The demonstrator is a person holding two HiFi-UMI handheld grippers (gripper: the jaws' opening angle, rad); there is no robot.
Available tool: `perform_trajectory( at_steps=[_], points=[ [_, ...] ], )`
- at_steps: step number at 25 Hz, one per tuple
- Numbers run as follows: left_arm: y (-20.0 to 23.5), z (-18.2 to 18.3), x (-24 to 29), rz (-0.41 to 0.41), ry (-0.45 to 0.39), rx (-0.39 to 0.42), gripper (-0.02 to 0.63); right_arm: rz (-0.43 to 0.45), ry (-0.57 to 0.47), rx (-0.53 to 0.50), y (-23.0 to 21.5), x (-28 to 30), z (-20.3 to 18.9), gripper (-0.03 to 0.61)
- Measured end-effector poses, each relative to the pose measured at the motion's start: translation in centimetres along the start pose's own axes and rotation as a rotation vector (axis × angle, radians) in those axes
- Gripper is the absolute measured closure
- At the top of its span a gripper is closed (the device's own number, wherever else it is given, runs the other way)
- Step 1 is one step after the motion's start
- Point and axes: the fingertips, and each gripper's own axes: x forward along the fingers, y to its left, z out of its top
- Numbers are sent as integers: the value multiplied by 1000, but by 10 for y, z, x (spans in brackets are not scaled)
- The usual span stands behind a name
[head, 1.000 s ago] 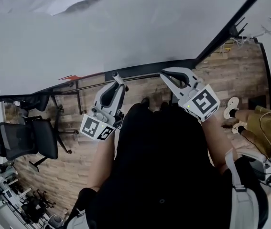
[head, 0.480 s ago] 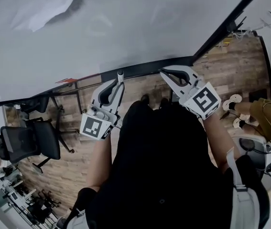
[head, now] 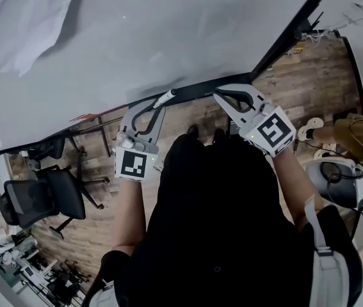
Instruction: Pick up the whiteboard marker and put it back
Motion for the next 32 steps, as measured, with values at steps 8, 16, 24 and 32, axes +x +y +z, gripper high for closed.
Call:
perform_trajectory(
  at_steps=[8,16,24,32],
  points=[
    [-22,-41,43,-82,161,119,543,-60,21,19,-17,-15,-8,558],
    [-48,-89,72,-181,345,153,542,-114,34,42,-27,-26,-12,558],
    [-65,-123,92,-263,470,221,541,-129,32,66,-33,-28,-20,558],
    [-73,-130,98,-298,498,244,541,-141,30,86,-36,-30,-27,558]
  ],
)
